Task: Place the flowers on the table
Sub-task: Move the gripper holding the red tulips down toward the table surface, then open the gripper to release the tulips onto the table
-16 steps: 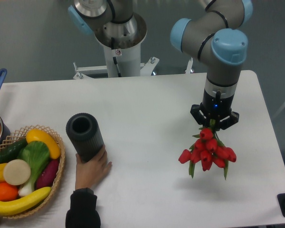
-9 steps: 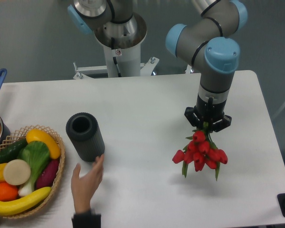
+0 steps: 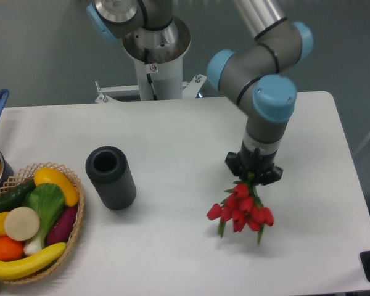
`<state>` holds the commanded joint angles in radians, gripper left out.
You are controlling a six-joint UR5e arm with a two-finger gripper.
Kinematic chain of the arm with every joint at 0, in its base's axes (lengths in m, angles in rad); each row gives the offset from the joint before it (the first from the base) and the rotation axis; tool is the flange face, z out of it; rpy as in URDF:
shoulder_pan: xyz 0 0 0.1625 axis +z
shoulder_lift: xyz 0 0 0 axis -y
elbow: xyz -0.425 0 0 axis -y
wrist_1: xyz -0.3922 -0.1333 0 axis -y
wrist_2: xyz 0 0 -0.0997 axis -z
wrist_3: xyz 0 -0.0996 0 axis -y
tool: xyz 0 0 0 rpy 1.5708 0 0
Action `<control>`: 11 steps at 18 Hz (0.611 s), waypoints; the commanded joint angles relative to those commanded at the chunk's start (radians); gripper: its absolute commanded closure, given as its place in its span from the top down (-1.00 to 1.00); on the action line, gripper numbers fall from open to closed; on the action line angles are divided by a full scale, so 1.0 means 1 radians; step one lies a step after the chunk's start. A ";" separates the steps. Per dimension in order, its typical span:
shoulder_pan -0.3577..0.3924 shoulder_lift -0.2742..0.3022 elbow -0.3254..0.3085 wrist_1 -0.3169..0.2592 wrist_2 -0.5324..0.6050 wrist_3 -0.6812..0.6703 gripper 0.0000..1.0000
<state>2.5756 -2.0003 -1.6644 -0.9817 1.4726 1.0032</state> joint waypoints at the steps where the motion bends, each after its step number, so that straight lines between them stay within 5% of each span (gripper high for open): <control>1: 0.000 0.000 0.000 0.002 0.000 0.000 -0.61; 4: -0.002 -0.003 0.000 0.002 -0.009 0.000 -0.31; 5: -0.002 -0.003 0.000 0.003 -0.011 0.002 0.01; 6: -0.002 -0.005 0.000 0.006 -0.011 -0.002 0.74; 7: -0.002 -0.008 0.000 0.012 -0.006 -0.005 1.00; 11: 0.005 0.000 -0.018 0.081 -0.003 -0.011 1.00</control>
<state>2.5801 -2.0003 -1.6827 -0.9006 1.4696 0.9925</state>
